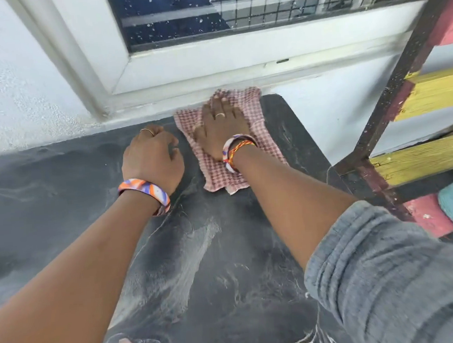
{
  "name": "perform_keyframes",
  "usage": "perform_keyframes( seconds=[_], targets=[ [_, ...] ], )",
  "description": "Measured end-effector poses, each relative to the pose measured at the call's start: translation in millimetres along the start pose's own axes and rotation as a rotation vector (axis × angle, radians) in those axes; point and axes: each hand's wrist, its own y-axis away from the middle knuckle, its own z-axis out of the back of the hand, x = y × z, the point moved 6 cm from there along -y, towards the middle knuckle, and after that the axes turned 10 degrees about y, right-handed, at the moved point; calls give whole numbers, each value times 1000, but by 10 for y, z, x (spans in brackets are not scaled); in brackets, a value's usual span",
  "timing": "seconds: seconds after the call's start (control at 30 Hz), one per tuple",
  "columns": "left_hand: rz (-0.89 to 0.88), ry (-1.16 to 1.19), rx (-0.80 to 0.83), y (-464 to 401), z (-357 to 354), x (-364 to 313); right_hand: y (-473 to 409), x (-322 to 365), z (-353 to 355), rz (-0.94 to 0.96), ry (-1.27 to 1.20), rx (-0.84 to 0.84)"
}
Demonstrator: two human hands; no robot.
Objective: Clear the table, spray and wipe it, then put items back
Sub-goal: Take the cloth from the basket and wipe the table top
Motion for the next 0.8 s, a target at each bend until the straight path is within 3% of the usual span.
perform_keyframes(
  seconds=[0.17,0.3,0.5,0.57,0.8],
  targets=[
    [39,-80,-32,177,290,367,46,879,32,166,-36,-2],
    [142,-126,-76,387,598,818,147,1131,80,233,-20,-9],
    [176,-193,-54,610,751,1033,605,1653,51,494,-20,-23],
    [135,-191,-27,654,708,947,645,1512,30,404,-20,-17],
    [-79,-67,118,950,400,517,1103,262,-143,-201,-70,55]
  ],
)
